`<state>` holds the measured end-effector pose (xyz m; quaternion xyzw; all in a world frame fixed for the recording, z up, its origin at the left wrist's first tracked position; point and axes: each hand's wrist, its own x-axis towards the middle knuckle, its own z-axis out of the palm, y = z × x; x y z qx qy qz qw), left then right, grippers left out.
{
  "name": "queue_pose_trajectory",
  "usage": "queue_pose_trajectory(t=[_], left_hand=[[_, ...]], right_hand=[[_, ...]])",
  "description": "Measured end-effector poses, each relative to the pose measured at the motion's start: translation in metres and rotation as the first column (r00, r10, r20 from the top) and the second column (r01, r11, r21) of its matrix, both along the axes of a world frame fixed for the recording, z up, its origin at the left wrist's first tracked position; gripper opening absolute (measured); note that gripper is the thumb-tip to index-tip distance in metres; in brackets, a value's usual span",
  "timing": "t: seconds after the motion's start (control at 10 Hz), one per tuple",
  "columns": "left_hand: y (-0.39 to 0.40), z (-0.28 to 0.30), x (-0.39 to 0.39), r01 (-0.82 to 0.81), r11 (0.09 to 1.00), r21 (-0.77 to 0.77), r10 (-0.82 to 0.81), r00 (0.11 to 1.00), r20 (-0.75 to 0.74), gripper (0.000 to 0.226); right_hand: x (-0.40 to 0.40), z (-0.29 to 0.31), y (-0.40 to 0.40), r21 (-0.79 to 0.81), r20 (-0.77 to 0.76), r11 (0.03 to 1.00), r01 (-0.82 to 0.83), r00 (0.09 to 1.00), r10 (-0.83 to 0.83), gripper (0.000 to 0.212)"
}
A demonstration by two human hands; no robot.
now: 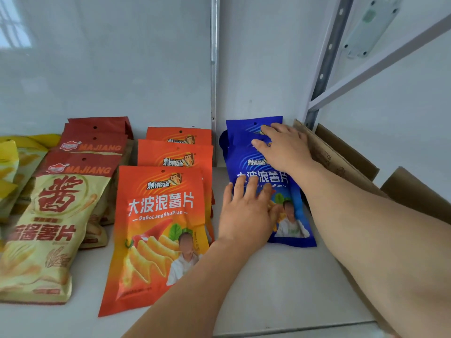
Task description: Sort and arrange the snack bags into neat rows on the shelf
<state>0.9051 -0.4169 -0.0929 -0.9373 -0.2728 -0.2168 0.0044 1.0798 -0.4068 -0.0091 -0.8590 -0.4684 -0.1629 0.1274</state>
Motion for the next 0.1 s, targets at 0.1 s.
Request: queue_pose_trajectory(t=[0.1], left_hand=[[0.0024, 0.0080, -0.0086, 0.004, 0.999, 0.034, -0.006, 0.997, 0.075, 0.053]], right_hand=[[-0.0168, 0.0073, -0.0138, 0.061, -0.010, 0.998, 0.000, 1.000, 0.000, 0.059]])
